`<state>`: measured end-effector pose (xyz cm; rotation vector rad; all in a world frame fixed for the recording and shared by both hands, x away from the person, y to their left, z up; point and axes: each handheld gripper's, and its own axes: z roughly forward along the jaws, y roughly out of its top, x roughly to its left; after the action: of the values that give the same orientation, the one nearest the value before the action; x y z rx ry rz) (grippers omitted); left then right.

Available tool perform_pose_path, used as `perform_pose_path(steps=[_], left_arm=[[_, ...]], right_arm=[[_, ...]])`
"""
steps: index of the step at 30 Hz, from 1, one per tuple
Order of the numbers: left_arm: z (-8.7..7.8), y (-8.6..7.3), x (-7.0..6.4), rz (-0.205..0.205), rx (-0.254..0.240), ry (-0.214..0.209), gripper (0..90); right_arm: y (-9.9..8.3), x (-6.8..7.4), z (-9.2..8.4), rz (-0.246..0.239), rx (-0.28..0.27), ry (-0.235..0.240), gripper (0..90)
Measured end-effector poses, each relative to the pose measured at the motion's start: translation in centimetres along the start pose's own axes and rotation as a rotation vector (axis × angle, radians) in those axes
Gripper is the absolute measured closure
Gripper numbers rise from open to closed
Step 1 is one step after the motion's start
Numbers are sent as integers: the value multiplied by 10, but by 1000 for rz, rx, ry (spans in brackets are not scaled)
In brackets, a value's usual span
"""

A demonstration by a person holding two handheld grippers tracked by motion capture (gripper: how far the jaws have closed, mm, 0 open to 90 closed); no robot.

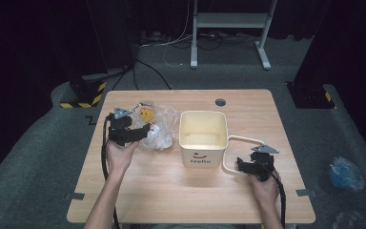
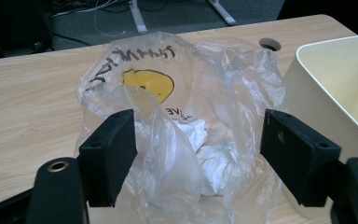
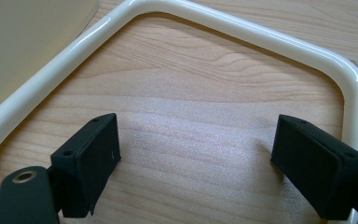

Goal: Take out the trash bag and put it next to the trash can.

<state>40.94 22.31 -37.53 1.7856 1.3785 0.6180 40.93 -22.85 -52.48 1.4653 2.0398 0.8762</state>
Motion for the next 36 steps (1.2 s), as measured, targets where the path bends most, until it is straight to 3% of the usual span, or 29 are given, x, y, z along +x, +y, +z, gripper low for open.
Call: perform_pose_path(steps=[36], left_arm=[[-26, -44, 14, -56, -59, 10, 280]], right_arm=[[0, 0, 0, 0, 0, 0, 150]])
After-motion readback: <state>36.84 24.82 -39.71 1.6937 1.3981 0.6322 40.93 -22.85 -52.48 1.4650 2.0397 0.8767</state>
